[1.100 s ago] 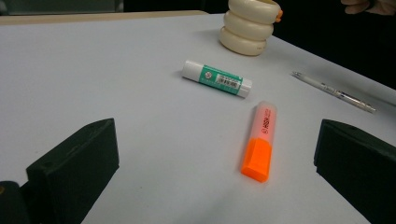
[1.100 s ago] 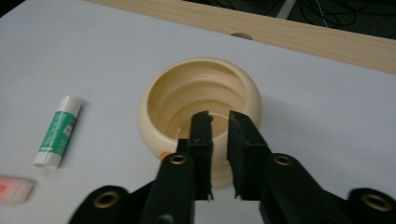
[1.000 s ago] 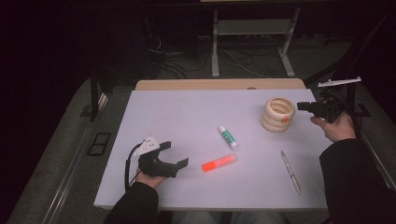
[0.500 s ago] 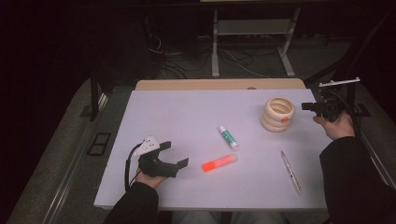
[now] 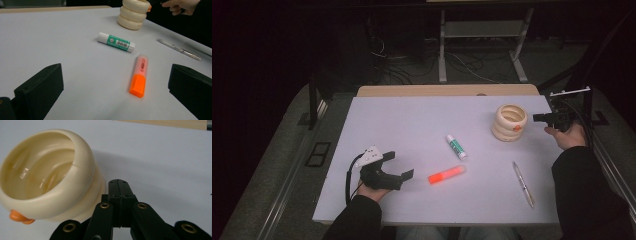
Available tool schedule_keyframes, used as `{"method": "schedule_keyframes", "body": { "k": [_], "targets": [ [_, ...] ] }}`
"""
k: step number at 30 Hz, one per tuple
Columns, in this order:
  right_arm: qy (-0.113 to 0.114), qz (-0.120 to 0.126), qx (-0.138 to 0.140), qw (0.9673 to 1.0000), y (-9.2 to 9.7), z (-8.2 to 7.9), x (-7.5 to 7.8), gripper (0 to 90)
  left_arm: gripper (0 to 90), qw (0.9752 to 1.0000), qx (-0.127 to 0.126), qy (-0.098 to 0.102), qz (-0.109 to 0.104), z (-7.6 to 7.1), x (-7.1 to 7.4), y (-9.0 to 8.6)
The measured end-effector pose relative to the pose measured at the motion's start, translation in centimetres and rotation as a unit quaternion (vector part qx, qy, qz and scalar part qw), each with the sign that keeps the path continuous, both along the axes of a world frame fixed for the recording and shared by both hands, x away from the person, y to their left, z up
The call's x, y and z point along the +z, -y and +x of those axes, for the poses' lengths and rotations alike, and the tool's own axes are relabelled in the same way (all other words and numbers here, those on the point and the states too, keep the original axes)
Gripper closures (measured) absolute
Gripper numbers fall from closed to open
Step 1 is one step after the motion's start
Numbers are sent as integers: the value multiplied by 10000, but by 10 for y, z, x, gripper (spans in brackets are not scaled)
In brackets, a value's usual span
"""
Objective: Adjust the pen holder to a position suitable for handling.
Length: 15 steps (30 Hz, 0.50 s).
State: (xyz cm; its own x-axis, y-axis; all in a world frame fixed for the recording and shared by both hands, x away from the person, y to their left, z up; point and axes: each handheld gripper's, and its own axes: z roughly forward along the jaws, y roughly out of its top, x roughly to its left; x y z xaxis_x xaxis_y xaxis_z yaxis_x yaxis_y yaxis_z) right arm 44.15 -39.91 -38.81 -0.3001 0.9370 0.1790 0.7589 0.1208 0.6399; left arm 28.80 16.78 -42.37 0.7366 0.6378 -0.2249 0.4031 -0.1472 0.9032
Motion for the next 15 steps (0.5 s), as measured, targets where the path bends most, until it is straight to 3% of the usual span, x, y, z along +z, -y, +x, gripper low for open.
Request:
{"method": "schedule_keyframes", "body": {
  "k": [15],
  "targets": [
    [-256,30,19,9997,-8,3,-29,892,0,10000,-9,-8,-5,0,0,0]
  ]
}}
